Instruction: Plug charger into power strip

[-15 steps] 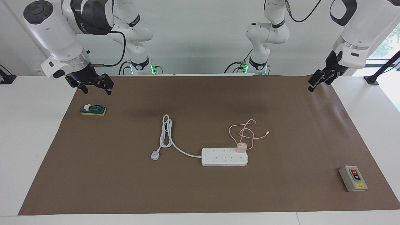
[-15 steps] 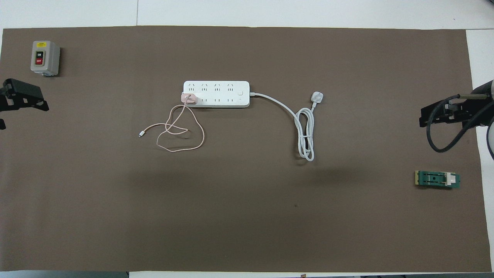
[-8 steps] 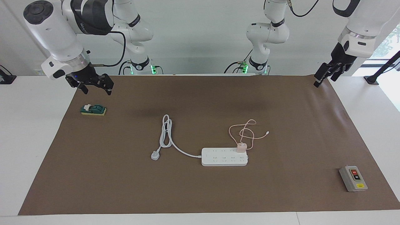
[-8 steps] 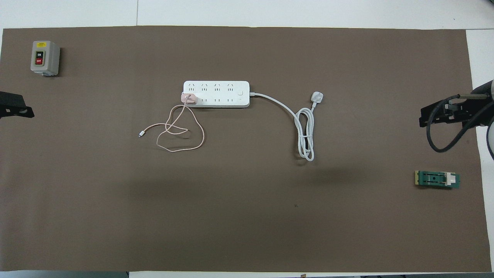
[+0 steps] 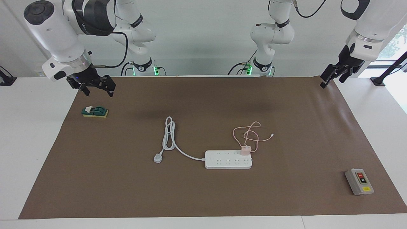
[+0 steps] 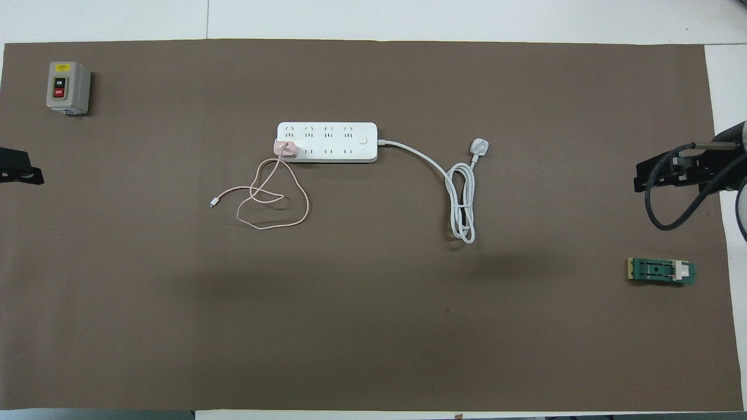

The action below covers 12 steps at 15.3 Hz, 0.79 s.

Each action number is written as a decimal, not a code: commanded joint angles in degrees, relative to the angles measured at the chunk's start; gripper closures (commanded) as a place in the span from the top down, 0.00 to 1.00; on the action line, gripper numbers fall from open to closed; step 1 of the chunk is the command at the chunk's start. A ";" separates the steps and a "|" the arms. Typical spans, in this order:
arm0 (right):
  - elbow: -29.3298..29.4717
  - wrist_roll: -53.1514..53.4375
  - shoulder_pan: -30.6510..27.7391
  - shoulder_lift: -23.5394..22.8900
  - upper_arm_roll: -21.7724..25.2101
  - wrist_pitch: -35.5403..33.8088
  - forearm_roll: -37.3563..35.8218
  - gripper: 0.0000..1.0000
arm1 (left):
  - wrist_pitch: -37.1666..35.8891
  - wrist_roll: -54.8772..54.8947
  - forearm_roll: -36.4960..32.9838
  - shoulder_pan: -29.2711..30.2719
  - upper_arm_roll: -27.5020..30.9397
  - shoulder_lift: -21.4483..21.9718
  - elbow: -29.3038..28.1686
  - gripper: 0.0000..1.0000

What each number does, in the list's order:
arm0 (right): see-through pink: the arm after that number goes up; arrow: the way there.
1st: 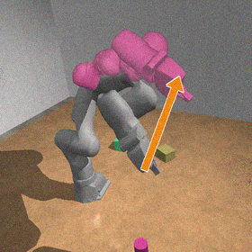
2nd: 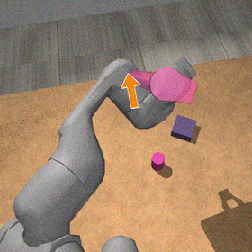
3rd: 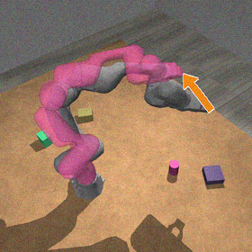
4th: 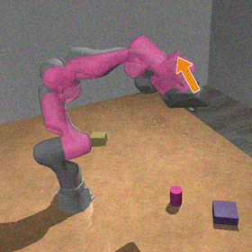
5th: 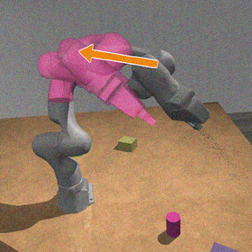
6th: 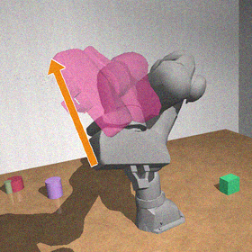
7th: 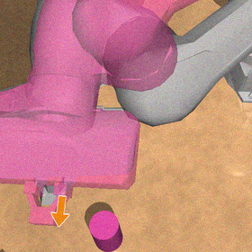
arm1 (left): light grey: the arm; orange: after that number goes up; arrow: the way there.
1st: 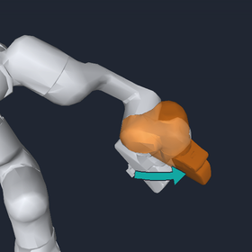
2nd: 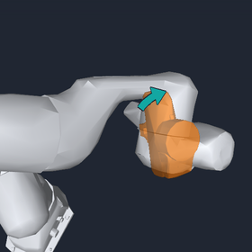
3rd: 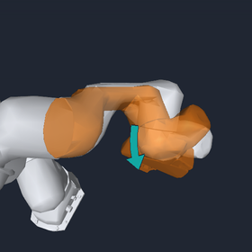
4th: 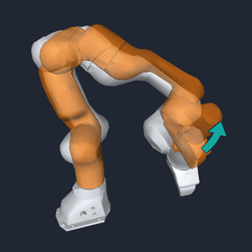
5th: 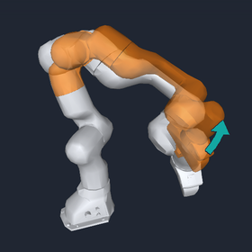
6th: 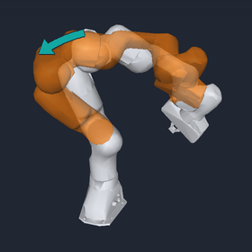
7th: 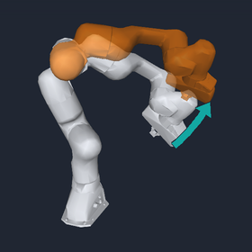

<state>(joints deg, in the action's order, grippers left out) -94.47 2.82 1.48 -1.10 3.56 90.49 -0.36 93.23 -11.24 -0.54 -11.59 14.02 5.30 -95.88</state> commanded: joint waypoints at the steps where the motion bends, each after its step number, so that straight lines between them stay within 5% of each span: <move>1: -0.37 -1.07 -0.68 0.75 -0.48 -0.84 -0.52 1.00 | -1.47 1.66 -0.87 7.08 -6.70 0.59 -0.45 1.00; 3: -0.37 -1.07 -0.68 0.75 -0.48 -0.84 -0.43 1.00 | -1.39 3.58 -0.87 13.06 -12.59 0.68 -0.62 1.00; 12: -0.37 -1.07 -0.68 0.75 -0.48 -0.84 -0.52 1.00 | -4.37 4.03 -0.34 12.39 -12.88 -1.96 2.72 1.00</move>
<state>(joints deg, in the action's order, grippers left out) -94.47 2.82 1.48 -1.10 3.56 90.49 -0.36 90.45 -8.11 -0.55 0.74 1.69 4.69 -95.05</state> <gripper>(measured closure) 0.000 0.000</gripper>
